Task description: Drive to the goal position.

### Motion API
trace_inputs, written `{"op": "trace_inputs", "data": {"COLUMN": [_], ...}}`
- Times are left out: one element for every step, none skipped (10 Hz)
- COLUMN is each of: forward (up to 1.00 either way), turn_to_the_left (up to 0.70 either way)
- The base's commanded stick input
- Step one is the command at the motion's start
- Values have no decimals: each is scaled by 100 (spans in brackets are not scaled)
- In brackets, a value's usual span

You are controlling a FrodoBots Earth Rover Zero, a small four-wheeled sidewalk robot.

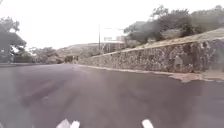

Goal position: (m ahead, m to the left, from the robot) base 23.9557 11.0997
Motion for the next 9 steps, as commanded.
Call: {"op": "trace_inputs", "data": {"forward": [50,50,50,50,50,50,50,50,50], "turn_to_the_left": [0,0,0,0,0,0,0,0,0]}}
